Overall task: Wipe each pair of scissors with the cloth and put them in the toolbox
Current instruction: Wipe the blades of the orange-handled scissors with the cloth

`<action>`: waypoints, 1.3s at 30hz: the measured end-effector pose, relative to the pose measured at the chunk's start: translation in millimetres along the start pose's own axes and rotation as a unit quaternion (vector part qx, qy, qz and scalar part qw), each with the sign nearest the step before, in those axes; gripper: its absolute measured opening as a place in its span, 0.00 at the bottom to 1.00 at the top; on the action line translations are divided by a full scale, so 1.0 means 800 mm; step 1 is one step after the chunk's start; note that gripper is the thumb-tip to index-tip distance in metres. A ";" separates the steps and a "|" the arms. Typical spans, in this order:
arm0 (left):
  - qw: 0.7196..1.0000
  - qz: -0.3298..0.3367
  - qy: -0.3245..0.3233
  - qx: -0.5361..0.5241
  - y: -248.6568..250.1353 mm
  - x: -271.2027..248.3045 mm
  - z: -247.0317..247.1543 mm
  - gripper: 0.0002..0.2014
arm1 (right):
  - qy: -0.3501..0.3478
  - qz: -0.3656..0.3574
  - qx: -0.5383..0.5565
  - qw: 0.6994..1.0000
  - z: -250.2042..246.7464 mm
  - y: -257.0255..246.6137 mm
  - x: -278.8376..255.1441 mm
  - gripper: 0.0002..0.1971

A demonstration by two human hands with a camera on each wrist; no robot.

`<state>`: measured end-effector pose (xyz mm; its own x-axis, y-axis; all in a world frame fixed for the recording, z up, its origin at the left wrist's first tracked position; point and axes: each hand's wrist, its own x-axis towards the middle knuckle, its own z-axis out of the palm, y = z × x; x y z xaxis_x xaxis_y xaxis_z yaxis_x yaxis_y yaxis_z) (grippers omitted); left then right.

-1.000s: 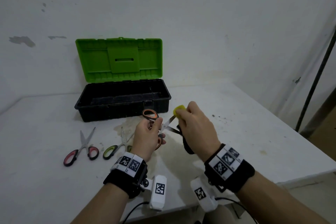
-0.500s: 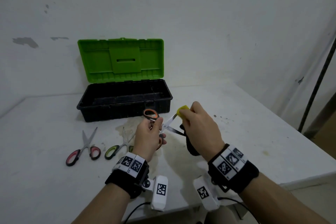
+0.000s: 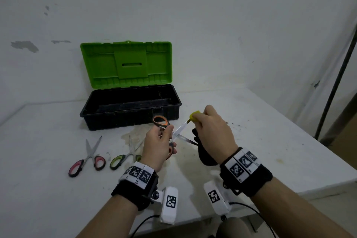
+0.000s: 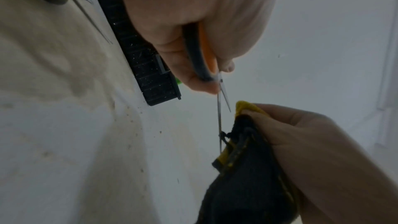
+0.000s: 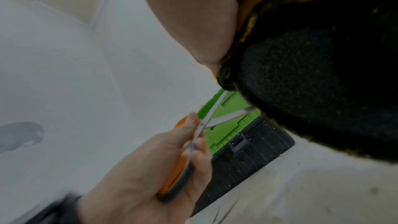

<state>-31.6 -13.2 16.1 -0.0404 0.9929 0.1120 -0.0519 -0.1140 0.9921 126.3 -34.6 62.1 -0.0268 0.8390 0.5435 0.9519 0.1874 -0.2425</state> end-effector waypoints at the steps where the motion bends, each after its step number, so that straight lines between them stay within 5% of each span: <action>1: 1.000 0.001 0.002 -0.003 0.001 0.001 0.000 0.09 | 0.004 -0.019 -0.002 1.000 -0.002 -0.008 -0.007 0.04; 6: 0.999 0.031 -0.023 0.000 0.004 0.001 0.005 0.09 | -0.038 -0.071 -0.002 0.997 0.014 -0.033 -0.033 0.04; 13: 1.000 0.016 -0.016 0.017 0.000 -0.004 -0.005 0.10 | -0.030 0.028 0.004 0.999 0.003 0.006 0.007 0.08; 16: 1.000 0.008 0.007 0.001 0.000 0.000 -0.005 0.10 | 0.018 -0.015 0.013 1.000 -0.004 -0.002 -0.002 0.04; 20: 1.000 0.008 -0.001 -0.021 0.004 0.002 0.004 0.10 | -0.025 -0.081 0.001 0.996 0.008 -0.036 -0.032 0.04; 30: 1.000 -0.001 0.003 -0.013 -0.001 -0.001 0.002 0.11 | -0.014 0.024 0.018 0.999 0.005 0.000 0.005 0.08; 35: 1.000 0.015 0.003 -0.007 0.002 0.003 0.004 0.11 | -0.037 -0.072 0.012 0.997 0.011 -0.032 -0.029 0.04; 39: 1.000 0.029 -0.008 -0.002 0.004 0.003 0.004 0.12 | -0.048 -0.066 0.012 0.997 0.022 -0.032 -0.032 0.06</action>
<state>-28.4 -11.4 19.9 -0.0277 0.9849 0.1707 -0.0533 -0.1719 0.9837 97.1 -52.1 40.2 -0.1815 0.8514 0.4921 0.9308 0.3102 -0.1932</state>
